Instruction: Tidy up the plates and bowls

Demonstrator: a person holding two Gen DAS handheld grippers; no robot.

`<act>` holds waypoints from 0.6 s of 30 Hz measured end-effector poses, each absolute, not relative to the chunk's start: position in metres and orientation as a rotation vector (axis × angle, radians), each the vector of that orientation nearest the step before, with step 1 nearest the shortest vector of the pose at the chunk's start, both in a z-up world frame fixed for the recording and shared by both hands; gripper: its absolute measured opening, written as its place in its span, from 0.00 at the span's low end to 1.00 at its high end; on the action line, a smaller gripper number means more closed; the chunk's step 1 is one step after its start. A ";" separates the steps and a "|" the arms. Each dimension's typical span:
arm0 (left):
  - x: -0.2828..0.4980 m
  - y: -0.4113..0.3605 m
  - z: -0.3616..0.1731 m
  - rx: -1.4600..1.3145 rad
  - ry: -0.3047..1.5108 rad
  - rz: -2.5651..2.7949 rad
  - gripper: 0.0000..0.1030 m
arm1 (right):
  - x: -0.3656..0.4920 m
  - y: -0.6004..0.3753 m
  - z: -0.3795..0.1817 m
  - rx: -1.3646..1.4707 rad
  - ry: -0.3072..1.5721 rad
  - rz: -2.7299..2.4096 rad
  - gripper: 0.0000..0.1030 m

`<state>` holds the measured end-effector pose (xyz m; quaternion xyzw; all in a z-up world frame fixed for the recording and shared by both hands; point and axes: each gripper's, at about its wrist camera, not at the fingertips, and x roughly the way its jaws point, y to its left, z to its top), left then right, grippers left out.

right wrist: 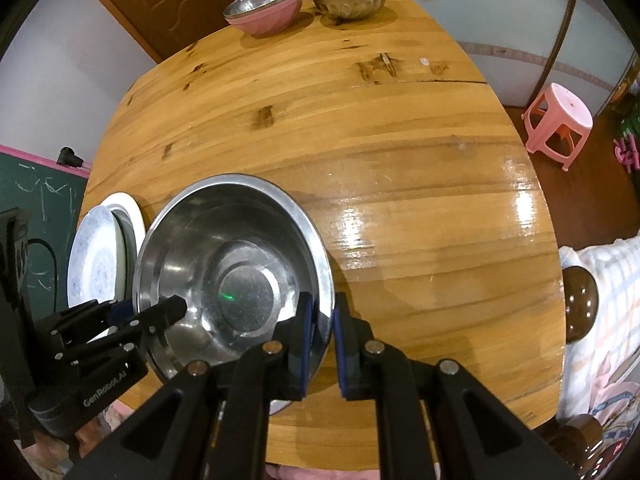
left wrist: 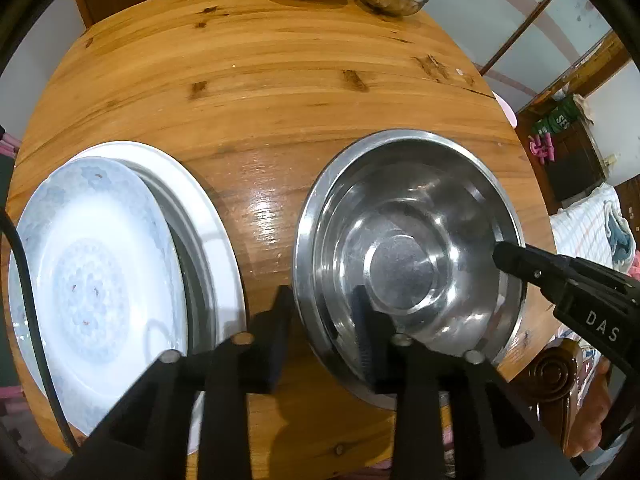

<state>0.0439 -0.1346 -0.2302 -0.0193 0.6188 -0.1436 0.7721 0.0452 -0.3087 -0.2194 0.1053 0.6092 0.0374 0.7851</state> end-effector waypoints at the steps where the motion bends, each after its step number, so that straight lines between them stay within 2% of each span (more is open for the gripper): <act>1: 0.044 -0.134 -0.229 -0.043 1.334 -0.309 0.38 | 0.045 -0.309 -0.220 0.231 1.315 0.082 0.10; 4: 0.042 -0.133 -0.223 -0.046 1.315 -0.307 0.48 | 0.044 -0.308 -0.219 0.234 1.310 0.086 0.10; 8: 0.039 -0.130 -0.212 -0.041 1.283 -0.307 0.54 | 0.041 -0.307 -0.214 0.235 1.295 0.100 0.10; 12: 0.036 -0.122 -0.196 -0.042 1.237 -0.284 0.67 | 0.038 -0.307 -0.206 0.223 1.272 0.099 0.11; 13: 0.035 -0.120 -0.193 -0.042 1.228 -0.279 0.68 | 0.037 -0.307 -0.204 0.221 1.264 0.097 0.11; 16: 0.035 -0.112 -0.183 -0.055 1.210 -0.267 0.68 | 0.035 -0.307 -0.196 0.219 1.239 0.097 0.21; 18: 0.033 -0.106 -0.176 -0.070 1.195 -0.261 0.68 | 0.032 -0.308 -0.190 0.227 1.217 0.107 0.23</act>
